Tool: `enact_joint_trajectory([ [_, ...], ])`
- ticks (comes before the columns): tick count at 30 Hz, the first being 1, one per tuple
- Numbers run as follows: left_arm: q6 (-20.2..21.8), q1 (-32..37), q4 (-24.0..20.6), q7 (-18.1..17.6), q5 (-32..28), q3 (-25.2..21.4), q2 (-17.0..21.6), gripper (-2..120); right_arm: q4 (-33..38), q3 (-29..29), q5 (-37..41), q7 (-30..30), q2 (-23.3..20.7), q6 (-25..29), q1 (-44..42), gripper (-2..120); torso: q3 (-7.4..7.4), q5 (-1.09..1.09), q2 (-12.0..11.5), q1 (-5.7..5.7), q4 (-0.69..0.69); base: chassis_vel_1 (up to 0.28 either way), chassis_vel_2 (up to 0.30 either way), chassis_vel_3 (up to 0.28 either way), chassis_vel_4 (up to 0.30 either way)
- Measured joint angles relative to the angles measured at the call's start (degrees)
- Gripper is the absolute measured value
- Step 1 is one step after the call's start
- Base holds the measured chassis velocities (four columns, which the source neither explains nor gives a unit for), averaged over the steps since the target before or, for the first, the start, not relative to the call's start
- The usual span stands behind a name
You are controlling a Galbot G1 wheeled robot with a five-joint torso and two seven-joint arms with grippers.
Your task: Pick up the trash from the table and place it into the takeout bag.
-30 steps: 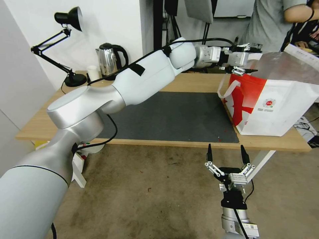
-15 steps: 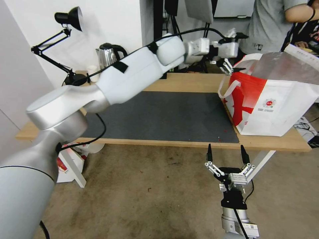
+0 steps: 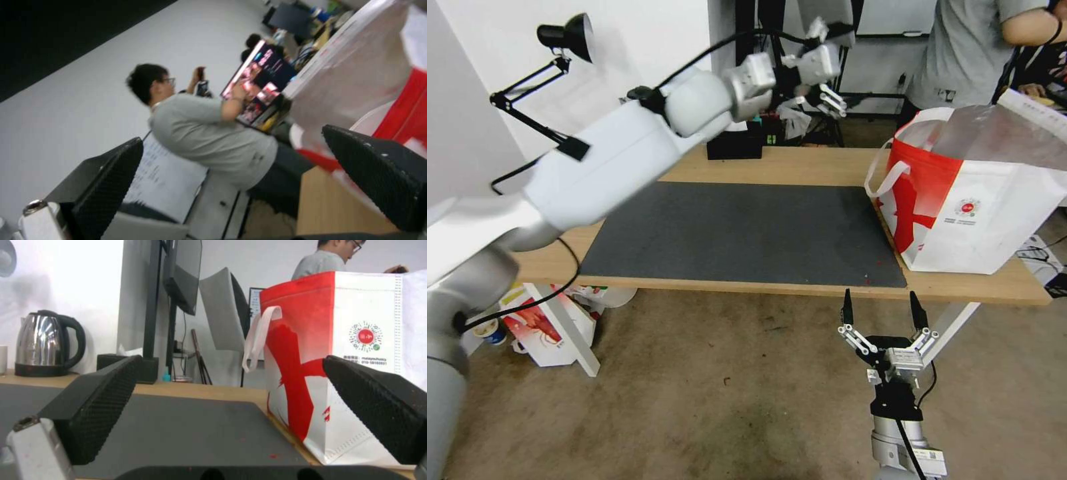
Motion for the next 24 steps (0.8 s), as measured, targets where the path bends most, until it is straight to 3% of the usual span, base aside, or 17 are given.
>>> enact_joint_trajectory([
  [7, -0.3, 4.1, -4.1, -0.3, -0.2, -5.6, 7.4, 100, 0.0, 0.0, 0.0, 0.0, 0.0, 0.0, 0.0, 100, 0.00, -0.02, 0.0, 0.00, 0.01, 0.000, 0.000, 0.000, 0.000],
  [10, -0.3, 8.9, -8.0, -0.5, -0.3, -11.7, 12.8, 100, 0.0, 0.0, 0.0, 0.0, 0.0, 0.0, 0.0, 100, 0.00, 0.00, 0.0, 0.00, 0.00, 0.000, 0.000, 0.000, 0.000],
  [12, -0.3, 10.3, -9.0, -0.7, -0.5, -13.3, 14.1, 100, 0.0, 0.0, 0.0, 0.0, 0.0, 0.0, 0.0, 100, 0.00, -0.02, 0.0, 0.00, 0.02, 0.000, 0.000, 0.000, 0.000],
  [15, 0.0, 17.1, -13.7, -2.4, -2.0, -19.7, 18.9, 100, 0.0, 0.0, 0.0, 0.0, 0.0, 0.0, 0.0, 100, 0.00, -0.02, 0.0, 0.00, 0.03, 0.000, 0.000, 0.000, 0.000],
  [20, 1.4, 24.2, -18.4, -5.8, -3.1, -25.5, 21.5, 100, 0.0, 0.0, 0.0, 0.0, 0.0, 0.0, 0.0, 100, 0.00, 0.00, 0.0, 0.00, -0.01, 0.000, 0.000, 0.000, 0.000],
  [23, 2.9, 33.4, -23.6, -9.3, -3.6, -34.8, 23.6, 100, 0.0, 0.0, 0.0, 0.0, 0.0, 0.0, 0.0, 100, 0.00, 0.00, 0.0, 0.00, -0.01, 0.000, 0.000, 0.000, 0.000],
  [24, 2.9, 33.4, -23.6, -9.3, -3.6, -34.8, 23.6, 100, 0.0, 0.0, 0.0, 0.0, 0.0, 0.0, 0.0, 100, 0.00, 0.00, 0.0, 0.00, -0.01, 0.000, 0.000, 0.000, 0.000],
])
